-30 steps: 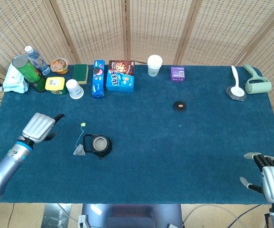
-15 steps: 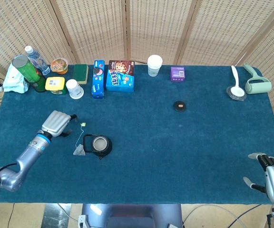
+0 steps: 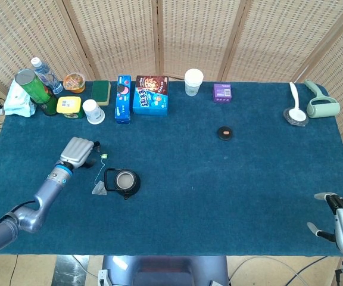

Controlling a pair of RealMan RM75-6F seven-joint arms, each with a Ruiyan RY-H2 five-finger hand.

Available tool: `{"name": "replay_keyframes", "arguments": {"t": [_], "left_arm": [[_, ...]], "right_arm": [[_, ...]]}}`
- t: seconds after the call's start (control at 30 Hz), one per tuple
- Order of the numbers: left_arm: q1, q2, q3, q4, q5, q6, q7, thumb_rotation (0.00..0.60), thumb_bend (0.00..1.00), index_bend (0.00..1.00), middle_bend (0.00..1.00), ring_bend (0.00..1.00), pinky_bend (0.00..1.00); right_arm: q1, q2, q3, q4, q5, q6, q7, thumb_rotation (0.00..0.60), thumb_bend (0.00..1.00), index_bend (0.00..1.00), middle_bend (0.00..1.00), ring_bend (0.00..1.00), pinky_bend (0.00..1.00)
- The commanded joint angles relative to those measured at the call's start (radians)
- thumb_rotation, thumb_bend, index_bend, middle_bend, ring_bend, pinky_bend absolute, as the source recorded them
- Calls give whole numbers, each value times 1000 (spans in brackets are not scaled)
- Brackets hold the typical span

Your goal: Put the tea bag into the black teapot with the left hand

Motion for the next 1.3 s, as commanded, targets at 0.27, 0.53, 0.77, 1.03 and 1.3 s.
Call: {"name": "replay_keyframes", "arguments": {"t": [0.27, 0.53, 0.77, 1.03, 1.3], "left_arm": [[-22, -48, -10, 52, -32, -13, 9, 600, 425, 448, 1000, 1000, 1000], [-27, -66, -7, 74, -47, -23, 8, 600, 424, 447, 1000, 1000, 1000], [-27, -66, -1, 73, -49, -24, 7, 600, 425, 447, 1000, 1000, 1000], [-32, -77, 1, 82, -56, -27, 11, 600, 424, 448, 1000, 1000, 1000], [-38, -92, -1, 96, -66, -33, 18, 600, 424, 448, 1000, 1000, 1000]], "right_arm": [[-8, 1, 3, 6, 15, 1, 7, 600, 128, 321, 323, 370, 276], [-10, 1, 6, 12, 18, -2, 14, 600, 126, 321, 323, 370, 276], [-13, 0, 7, 20, 21, -1, 23, 600, 126, 320, 323, 370, 276], [-16, 1, 9, 24, 25, -2, 28, 600, 127, 320, 323, 370, 276], [-19, 0, 10, 28, 29, -3, 32, 600, 127, 321, 323, 370, 276]]}}
